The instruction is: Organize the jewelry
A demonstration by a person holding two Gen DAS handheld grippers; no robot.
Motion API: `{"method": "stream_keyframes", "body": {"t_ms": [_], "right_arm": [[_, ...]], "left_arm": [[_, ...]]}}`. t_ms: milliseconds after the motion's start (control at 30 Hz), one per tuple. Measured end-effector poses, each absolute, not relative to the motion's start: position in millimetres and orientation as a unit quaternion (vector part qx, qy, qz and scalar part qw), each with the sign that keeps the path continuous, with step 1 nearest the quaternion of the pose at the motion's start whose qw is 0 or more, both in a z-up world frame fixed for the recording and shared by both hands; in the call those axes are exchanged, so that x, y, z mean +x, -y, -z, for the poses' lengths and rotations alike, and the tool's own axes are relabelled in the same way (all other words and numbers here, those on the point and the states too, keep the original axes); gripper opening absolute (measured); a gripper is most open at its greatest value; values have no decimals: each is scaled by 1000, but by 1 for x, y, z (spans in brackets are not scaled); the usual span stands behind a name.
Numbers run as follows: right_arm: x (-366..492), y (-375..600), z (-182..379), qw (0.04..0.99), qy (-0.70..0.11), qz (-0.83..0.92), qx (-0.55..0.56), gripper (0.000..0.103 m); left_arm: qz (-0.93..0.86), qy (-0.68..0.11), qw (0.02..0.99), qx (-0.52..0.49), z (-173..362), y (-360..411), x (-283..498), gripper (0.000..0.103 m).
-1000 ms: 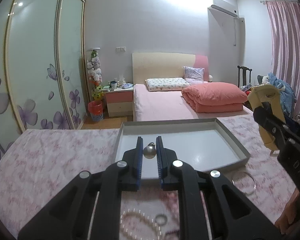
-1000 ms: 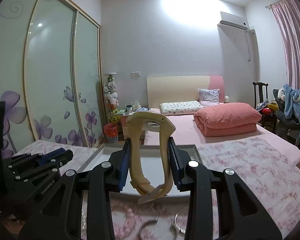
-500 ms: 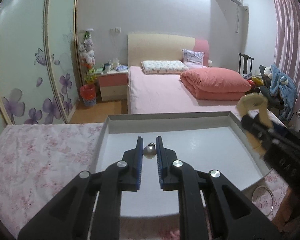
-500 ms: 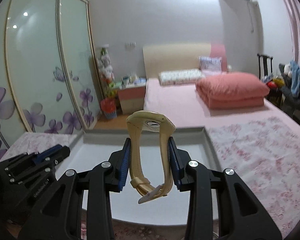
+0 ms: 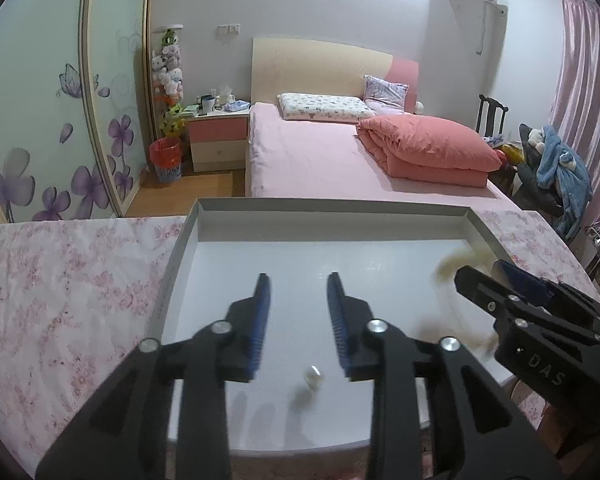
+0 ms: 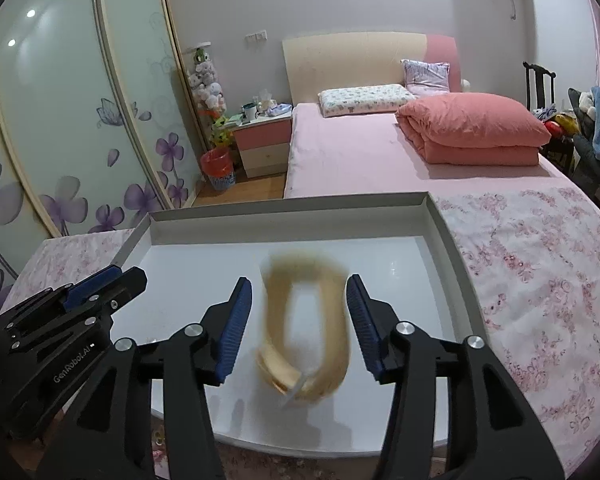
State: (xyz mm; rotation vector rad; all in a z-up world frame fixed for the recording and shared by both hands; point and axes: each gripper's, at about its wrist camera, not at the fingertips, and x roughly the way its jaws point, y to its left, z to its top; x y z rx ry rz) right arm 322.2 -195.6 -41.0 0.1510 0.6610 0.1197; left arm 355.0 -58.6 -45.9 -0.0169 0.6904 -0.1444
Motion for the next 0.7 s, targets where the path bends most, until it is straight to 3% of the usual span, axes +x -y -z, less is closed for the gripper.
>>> {"method": "stream_keyframes", "body": {"t_ms": [367, 700], "right_arm": [[303, 215, 21, 951, -293, -54, 89, 53], [251, 224, 5, 957, -267, -67, 92, 53]], "left_arm": [[59, -329, 942, -24, 34, 33, 336, 35], [61, -339, 939, -9, 32, -2, 263, 35]]}}
